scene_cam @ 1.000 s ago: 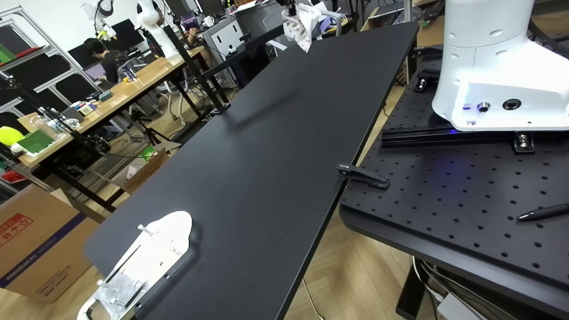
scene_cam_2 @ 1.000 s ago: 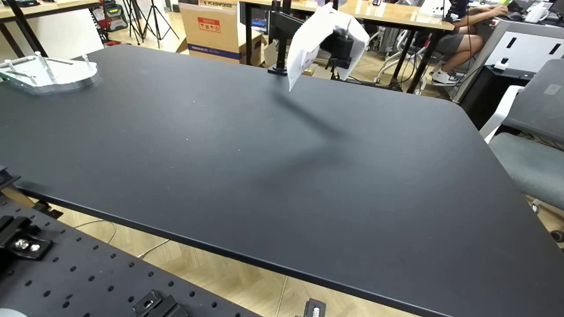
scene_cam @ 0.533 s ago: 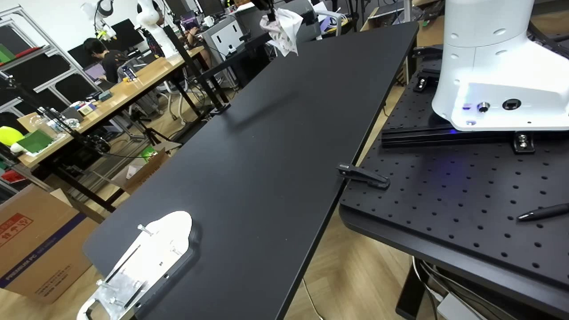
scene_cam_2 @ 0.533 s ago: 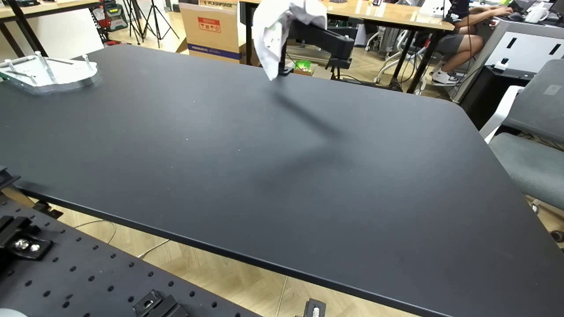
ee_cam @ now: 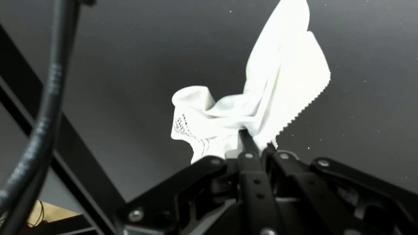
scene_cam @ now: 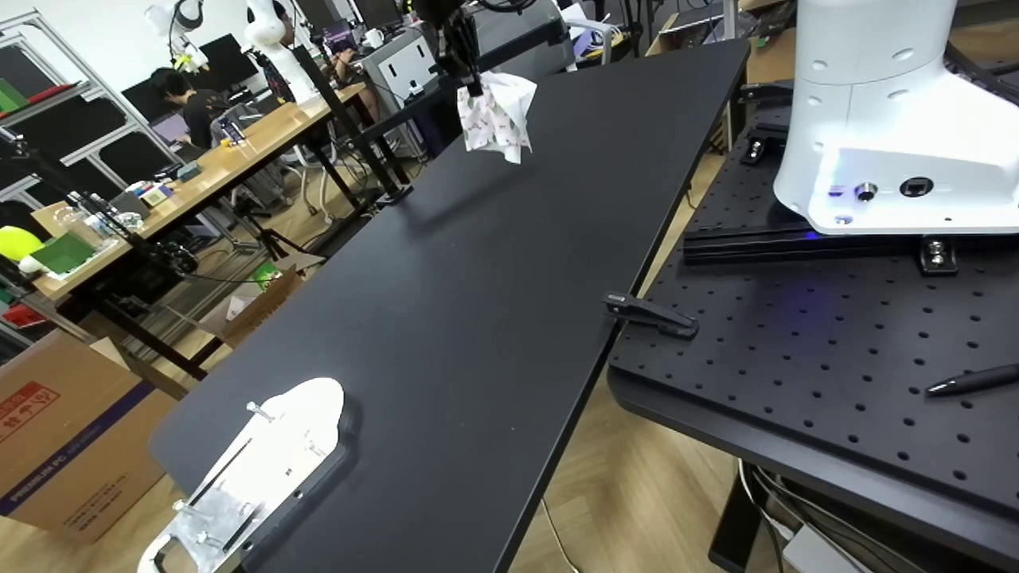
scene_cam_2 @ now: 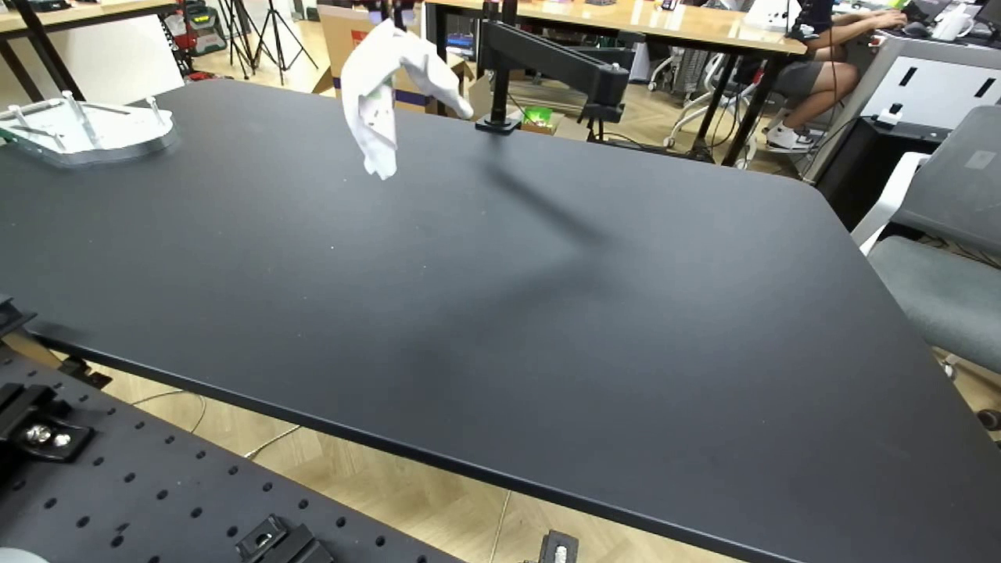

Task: Put the cloth on the stand then put it back on the table

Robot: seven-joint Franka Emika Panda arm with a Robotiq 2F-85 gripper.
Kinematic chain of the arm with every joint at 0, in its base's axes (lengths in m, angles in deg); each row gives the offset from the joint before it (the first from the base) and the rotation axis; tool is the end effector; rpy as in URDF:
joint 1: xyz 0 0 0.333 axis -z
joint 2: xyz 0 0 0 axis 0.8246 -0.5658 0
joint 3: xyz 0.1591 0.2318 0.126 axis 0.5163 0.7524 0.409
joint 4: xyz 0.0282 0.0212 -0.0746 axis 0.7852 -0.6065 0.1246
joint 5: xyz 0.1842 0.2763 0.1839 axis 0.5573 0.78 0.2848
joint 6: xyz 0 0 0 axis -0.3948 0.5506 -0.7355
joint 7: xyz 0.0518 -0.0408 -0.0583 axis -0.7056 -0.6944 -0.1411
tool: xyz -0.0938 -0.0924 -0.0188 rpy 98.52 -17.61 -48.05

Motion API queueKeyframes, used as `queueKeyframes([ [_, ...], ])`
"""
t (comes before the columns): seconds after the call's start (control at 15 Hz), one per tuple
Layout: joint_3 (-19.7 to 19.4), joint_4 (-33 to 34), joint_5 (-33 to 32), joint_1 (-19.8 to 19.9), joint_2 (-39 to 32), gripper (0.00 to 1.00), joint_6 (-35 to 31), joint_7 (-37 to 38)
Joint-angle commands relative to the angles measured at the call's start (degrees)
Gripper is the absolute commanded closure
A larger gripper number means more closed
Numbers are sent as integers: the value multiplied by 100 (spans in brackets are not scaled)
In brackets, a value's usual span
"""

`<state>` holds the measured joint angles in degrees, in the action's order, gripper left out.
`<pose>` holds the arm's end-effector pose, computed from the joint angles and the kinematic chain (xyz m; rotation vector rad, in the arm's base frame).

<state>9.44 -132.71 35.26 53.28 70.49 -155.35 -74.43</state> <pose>0.4772 0.0307 0.3173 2.9732 0.6339 0.1663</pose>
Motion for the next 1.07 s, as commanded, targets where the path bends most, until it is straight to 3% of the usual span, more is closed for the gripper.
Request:
queueKeyframes([
  [0.0,138,-251,-273,-57,-414,98,-756,662],
  [0.33,71,-424,-1307,-162,-1084,98,-1713,1761],
  [0.4,2,-406,-1537,-210,-1189,69,-1795,1998],
  [0.47,-63,-388,-1710,-263,-1281,68,-1864,2188],
  [0.67,-83,-358,-1877,-307,-1432,49,-1799,2471],
  [1.0,23,-391,-1279,-415,-1358,15,-1314,2194],
])
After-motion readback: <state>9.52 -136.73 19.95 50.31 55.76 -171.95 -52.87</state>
